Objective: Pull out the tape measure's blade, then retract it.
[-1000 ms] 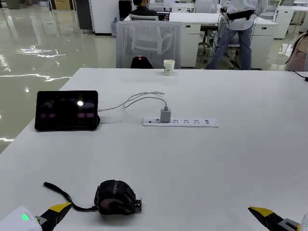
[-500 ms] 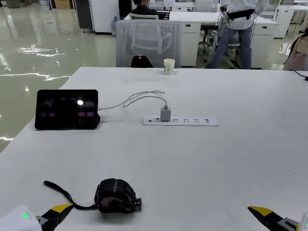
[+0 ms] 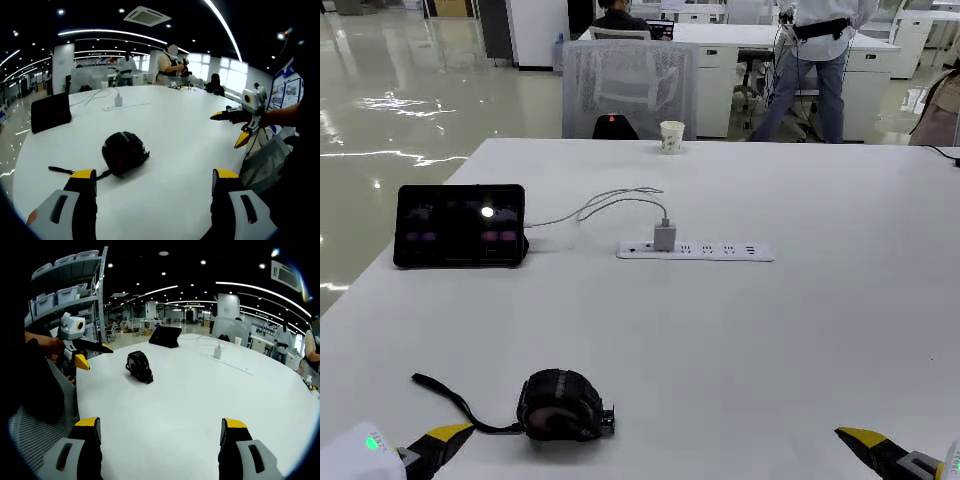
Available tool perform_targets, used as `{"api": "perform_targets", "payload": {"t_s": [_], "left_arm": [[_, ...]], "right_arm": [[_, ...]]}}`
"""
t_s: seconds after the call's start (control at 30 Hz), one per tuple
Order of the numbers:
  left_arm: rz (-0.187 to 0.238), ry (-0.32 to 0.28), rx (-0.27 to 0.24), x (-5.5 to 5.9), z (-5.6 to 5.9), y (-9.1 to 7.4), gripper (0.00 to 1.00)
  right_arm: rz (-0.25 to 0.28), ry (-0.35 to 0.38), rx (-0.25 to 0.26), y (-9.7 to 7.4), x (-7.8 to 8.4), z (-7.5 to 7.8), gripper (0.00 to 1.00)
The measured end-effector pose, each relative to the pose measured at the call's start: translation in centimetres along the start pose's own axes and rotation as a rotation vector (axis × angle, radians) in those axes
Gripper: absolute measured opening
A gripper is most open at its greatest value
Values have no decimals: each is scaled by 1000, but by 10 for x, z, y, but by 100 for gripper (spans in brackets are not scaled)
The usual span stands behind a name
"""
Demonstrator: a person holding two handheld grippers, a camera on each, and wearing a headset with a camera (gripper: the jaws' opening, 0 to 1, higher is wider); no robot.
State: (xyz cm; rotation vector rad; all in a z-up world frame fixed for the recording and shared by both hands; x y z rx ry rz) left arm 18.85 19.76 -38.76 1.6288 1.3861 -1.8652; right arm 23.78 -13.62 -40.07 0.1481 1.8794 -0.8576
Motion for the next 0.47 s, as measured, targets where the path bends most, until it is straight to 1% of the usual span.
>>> {"api": "perform_targets", "payload": {"t_s": [0.07, 0.13, 0.23, 0.47], "left_arm": [[-6, -5, 8, 0, 0, -1, 89], [2, 8, -2, 0, -1, 0, 94], [7, 4, 1, -1, -1, -1, 93], [13, 10, -2, -1, -1, -1, 98]], "right_arm": [[-1, 0, 1, 0, 0, 0, 99], [-1, 1, 1, 0, 0, 0, 99], [0, 0, 2, -1, 0, 0, 99], [-2, -5, 2, -1, 0, 0, 99]]}}
Point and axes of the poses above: the centre of the closed fingertips' face, and the gripper's own axes: y roughly forward along the fingers, z roughly to its right, x roughly out of its underside, the point moved 9 cm from there along -y, roughly backward along the fingers, and after that the axes turned 14 degrees about y, right-handed, at the moved point
